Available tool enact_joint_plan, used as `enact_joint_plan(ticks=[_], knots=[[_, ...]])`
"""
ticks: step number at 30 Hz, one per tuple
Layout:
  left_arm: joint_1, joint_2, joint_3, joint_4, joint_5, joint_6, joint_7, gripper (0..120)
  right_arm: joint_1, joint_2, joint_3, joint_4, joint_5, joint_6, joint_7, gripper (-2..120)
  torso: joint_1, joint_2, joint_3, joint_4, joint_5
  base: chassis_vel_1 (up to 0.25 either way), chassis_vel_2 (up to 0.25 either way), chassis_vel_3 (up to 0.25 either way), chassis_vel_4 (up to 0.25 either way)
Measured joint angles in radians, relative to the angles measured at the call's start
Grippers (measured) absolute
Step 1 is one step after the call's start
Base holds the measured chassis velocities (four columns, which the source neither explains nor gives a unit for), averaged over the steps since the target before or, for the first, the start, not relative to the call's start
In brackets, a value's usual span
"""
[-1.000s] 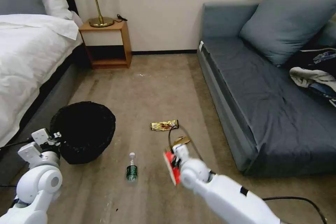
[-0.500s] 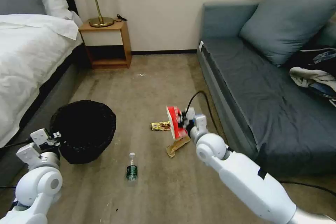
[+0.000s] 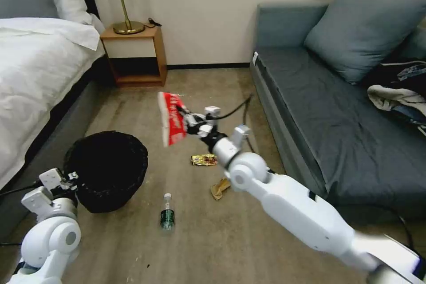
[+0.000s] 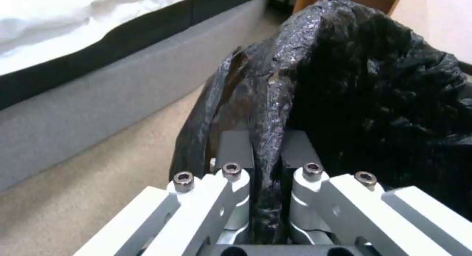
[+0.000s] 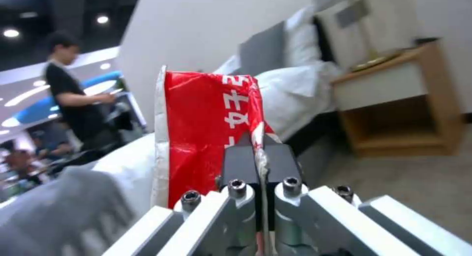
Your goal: Pick up the trash bin, then pick up the garbage on the floor and place it into the trash bin.
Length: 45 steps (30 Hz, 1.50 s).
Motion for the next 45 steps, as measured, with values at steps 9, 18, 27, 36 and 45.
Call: enact_joint_plan(ticks=[9, 18, 27, 36, 45], knots=[[0.002, -0.022, 0.01, -0.002, 0.014, 0.002, 0.003, 7, 0.083, 0.107, -0.146, -0.079, 0.003, -0.014, -0.023, 0, 0.0, 0.0, 0.0, -0.0003, -0.0001, 0.0, 0.0, 0.0, 0.0], [-0.001, -0.035, 0.02, -0.002, 0.025, 0.005, 0.007, 7, 0.14, 0.266, -0.231, -0.262, -0.044, 0.004, -0.065, 0, 0.0, 0.0, 0.0, -0.0001, 0.0, 0.0, 0.0, 0.0, 0.0], [0.002, -0.046, 0.022, -0.006, 0.032, 0.006, 0.01, 7, 0.177, 0.356, -0.247, -0.438, -0.075, 0.03, -0.132, 0, 0.0, 0.0, 0.0, -0.0001, -0.0001, 0.0, 0.0, 0.0, 0.0], [0.002, -0.046, 0.021, -0.017, 0.031, 0.014, 0.011, 7, 0.148, 0.379, -0.254, -0.611, -0.173, 0.085, -0.193, 0, 0.0, 0.0, 0.0, -0.0004, 0.0, 0.0, 0.0, 0.0, 0.0], [0.008, -0.053, 0.02, -0.028, 0.031, 0.015, 0.01, 7, 0.129, 0.377, -0.254, -0.66, -0.208, 0.095, -0.21, 0, 0.0, 0.0, 0.0, -0.0003, 0.0001, 0.0, 0.0, 0.0, 0.0]])
